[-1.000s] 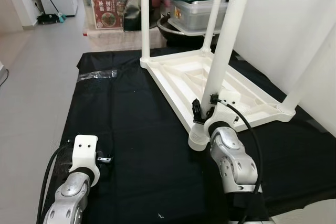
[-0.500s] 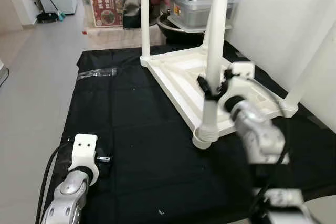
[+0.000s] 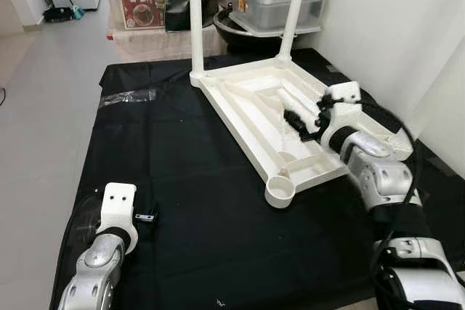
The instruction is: Building children table
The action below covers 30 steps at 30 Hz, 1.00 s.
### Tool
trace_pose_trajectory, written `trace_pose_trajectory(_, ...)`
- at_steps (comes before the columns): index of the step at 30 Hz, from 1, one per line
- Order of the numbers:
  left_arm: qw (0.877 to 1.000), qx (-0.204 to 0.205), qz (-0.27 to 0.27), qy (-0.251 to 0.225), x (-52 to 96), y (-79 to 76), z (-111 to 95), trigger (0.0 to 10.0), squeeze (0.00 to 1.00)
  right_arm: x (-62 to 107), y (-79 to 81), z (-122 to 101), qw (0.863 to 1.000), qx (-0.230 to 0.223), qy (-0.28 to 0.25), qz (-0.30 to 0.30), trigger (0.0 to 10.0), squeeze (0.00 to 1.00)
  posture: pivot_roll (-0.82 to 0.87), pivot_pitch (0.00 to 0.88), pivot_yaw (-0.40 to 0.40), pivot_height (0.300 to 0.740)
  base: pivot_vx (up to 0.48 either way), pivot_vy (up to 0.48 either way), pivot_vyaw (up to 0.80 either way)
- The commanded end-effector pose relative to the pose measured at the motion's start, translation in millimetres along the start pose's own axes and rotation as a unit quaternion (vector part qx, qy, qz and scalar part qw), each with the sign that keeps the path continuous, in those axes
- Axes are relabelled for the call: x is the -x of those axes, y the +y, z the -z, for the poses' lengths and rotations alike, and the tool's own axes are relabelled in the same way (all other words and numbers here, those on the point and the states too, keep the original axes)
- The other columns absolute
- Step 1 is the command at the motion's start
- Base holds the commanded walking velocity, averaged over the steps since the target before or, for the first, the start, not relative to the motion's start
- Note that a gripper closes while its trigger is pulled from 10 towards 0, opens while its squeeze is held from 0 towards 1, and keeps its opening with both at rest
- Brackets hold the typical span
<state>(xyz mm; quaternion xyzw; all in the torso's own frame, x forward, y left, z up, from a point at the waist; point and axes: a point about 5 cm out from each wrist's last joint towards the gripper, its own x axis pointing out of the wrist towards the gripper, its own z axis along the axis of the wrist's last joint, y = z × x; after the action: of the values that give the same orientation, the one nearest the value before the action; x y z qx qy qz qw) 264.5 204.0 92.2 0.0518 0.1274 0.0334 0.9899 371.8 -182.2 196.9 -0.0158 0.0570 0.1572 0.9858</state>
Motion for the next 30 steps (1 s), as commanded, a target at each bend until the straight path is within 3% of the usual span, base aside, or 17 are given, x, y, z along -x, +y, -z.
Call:
trace_pose_trajectory(1, 1.000, -0.012, -0.006, 0.009, 2.3, 4.7, 3.9, 10.0, 0.00, -0.1, 3.3, 11.2, 1.000, -0.012, 0.024, 0.000, 10.0, 0.00, 0.10, 0.000, -0.051, 0.740, 0.000, 0.000, 0.00)
trace_pose_trajectory(5, 1.000, -0.013, -0.009, 0.002, 0.6, 5.5, 0.7, 10.0, 0.00, -4.0, 11.7, 18.9, 0.998, -0.042, 0.035, 0.013, 10.0, 0.00, 0.10, 0.000, -0.048, 0.740, 0.000, 0.000, 0.00)
trace_pose_trajectory(7, 1.000, -0.007, -0.008, -0.010, -0.9, 2.9, -4.6, 10.0, 0.00, -7.1, 22.6, 37.4, 0.992, -0.057, 0.098, 0.050, 10.0, 0.00, 0.11, 0.000, -0.047, 0.740, 0.000, 0.000, 0.00)
trace_pose_trajectory(11, 1.000, -0.006, -0.007, -0.015, -0.8, 1.1, -6.8, 10.0, 0.00, -8.3, 27.6, 46.7, 0.988, -0.064, 0.125, 0.069, 10.0, 0.00, 0.11, 0.000, -0.047, 0.740, 0.000, 0.000, 0.00)
trace_pose_trajectory(12, 1.000, -0.007, -0.005, -0.018, -0.5, -0.3, -8.0, 10.0, 0.00, -8.9, 35.5, 52.3, 0.985, -0.095, 0.129, 0.063, 10.0, 0.00, 0.11, 0.000, -0.046, 0.740, 0.000, 0.000, 0.00)
trace_pose_trajectory(13, 1.000, -0.008, -0.004, -0.022, 0.0, -1.3, -8.9, 10.0, 0.00, -7.9, 44.2, 53.0, 0.987, -0.106, 0.110, 0.052, 10.0, 0.00, 0.11, 0.000, -0.047, 0.740, 0.000, 0.000, 0.00)
trace_pose_trajectory(15, 1.000, -0.008, -0.004, -0.022, 0.0, -1.3, -8.9, 10.0, 0.00, -7.9, 44.2, 53.0, 0.987, -0.106, 0.110, 0.052, 10.0, 0.00, 0.11, 0.000, -0.047, 0.740, 0.000, 0.000, 0.00)
trace_pose_trajectory(16, 1.000, -0.008, -0.003, -0.026, 0.4, -2.2, -9.9, 10.0, 0.00, -5.6, 54.4, 51.9, 0.989, -0.120, 0.081, 0.033, 10.0, 0.00, 0.11, 0.000, -0.047, 0.740, 0.000, 0.000, 0.00)
trace_pose_trajectory(18, 1.000, -0.008, -0.003, -0.026, 0.4, -2.2, -9.9, 10.0, 0.00, -5.6, 54.4, 51.9, 0.989, -0.120, 0.081, 0.033, 10.0, 0.00, 0.11, 0.000, -0.047, 0.740, 0.000, 0.000, 0.00)
trace_pose_trajectory(23, 0.999, -0.008, 0.005, -0.031, -0.3, -9.5, -11.4, 10.0, 0.00, -1.1, 85.4, 46.6, 0.994, -0.102, 0.026, -0.014, 10.0, 0.00, 0.10, 0.000, -0.044, 0.740, 0.000, -0.477, 0.00)
trace_pose_trajectory(25, 0.999, -0.008, 0.005, -0.031, -0.3, -9.5, -11.4, 10.0, 0.00, -1.1, 85.4, 46.6, 0.994, -0.102, 0.026, -0.014, 10.0, 0.00, 0.10, 0.000, -0.044, 0.740, 0.000, -0.480, 0.00)
trace_pose_trajectory(26, 0.999, -0.009, 0.008, -0.031, -0.7, -12.5, -11.5, 10.0, 0.00, -0.8, 94.9, 44.5, 0.995, -0.092, 0.016, -0.028, 10.0, 0.00, 0.10, 0.000, -0.044, 0.740, 0.000, -0.480, 0.00)
trace_pose_trajectory(30, 0.999, -0.010, 0.011, -0.031, -0.9, -15.6, -12.1, 10.0, 0.00, -0.4, 105.0, 41.4, 0.996, -0.077, 0.009, -0.042, 10.0, 0.00, 0.11, 0.000, -0.045, 0.740, 0.000, -0.480, 0.00)
